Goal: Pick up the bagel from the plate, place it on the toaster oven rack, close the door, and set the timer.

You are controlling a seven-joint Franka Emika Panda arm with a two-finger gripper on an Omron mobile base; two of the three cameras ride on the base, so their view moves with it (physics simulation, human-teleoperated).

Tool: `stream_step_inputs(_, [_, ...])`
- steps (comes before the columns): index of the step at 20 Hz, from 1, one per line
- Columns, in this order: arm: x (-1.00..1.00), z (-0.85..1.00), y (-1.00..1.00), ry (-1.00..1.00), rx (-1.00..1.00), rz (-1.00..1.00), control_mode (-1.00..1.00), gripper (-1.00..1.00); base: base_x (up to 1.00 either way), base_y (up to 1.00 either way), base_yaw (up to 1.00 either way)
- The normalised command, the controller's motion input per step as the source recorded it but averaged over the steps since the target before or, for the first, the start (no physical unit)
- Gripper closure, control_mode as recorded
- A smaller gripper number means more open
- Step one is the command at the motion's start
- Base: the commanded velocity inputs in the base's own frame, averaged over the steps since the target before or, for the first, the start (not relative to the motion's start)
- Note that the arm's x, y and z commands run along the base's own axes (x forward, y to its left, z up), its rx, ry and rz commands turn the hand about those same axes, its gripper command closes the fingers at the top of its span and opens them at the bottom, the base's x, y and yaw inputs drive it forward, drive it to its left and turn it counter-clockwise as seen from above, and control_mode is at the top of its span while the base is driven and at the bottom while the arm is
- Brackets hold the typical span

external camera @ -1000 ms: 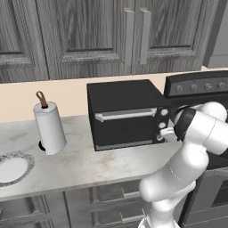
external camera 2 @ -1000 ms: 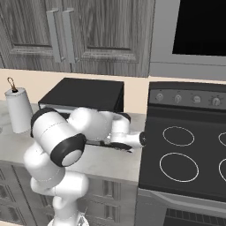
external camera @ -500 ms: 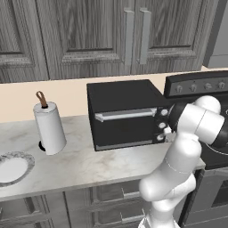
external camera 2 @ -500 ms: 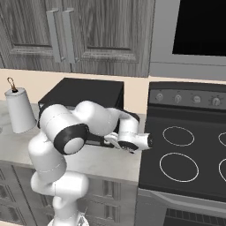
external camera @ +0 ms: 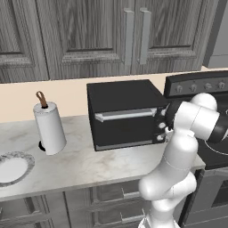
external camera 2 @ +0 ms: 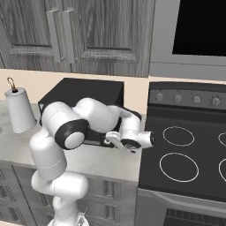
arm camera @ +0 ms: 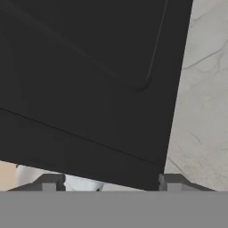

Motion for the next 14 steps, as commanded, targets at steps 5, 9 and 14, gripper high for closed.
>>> stream_step_inputs(5, [0.01, 0.00, -0.10, 0.03, 0.00, 0.03, -1.00, 1.00, 0.00, 0.00, 0.00])
stream_step_inputs(9, [0.00, -0.01, -0.11, 0.04, 0.00, 0.03, -1.00, 1.00, 0.00, 0.00, 0.00])
stream_step_inputs(14, [0.00, -0.12, -0.14, 0.06, 0.00, 0.06, -1.00, 1.00, 0.00, 0.00, 0.00])
